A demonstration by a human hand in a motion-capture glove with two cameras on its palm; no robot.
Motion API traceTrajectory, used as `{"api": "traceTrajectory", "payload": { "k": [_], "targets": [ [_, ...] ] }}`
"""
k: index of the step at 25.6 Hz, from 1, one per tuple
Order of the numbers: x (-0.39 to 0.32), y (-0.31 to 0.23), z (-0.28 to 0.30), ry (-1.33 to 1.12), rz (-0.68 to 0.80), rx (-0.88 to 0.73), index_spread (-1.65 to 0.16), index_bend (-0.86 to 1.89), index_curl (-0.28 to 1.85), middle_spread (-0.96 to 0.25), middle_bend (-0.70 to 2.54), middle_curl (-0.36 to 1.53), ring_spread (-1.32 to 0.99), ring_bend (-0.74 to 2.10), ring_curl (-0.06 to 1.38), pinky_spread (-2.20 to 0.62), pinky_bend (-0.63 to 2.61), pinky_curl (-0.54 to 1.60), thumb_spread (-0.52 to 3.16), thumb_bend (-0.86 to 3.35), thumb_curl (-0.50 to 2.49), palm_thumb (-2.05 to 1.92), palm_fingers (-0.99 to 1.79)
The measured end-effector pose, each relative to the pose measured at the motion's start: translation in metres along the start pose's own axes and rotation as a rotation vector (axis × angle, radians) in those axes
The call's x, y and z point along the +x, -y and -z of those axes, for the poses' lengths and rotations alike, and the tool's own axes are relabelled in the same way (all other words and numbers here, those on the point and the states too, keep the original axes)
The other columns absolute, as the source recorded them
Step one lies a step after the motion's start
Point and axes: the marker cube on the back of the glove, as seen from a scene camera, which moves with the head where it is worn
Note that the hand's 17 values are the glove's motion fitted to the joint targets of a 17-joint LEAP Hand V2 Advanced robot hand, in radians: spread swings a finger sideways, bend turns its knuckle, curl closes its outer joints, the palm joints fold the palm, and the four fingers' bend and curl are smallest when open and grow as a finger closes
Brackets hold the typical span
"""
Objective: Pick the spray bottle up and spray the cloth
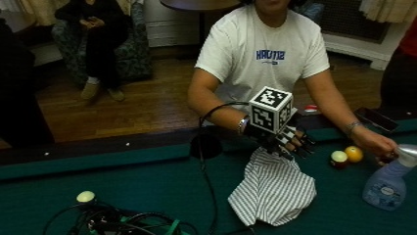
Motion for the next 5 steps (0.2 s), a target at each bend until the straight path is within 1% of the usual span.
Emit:
{"api": "traceTrajectory", "payload": {
  "k": [5],
  "targets": [
    [-0.002,-0.030,0.016,-0.016,0.043,-0.008,-0.42,0.14,0.32,-0.14,0.19,0.37,-0.13,0.31,0.32,0.20,0.34,0.35,0.95,-0.04,0.40,0.30,0.37]
  ]
}}
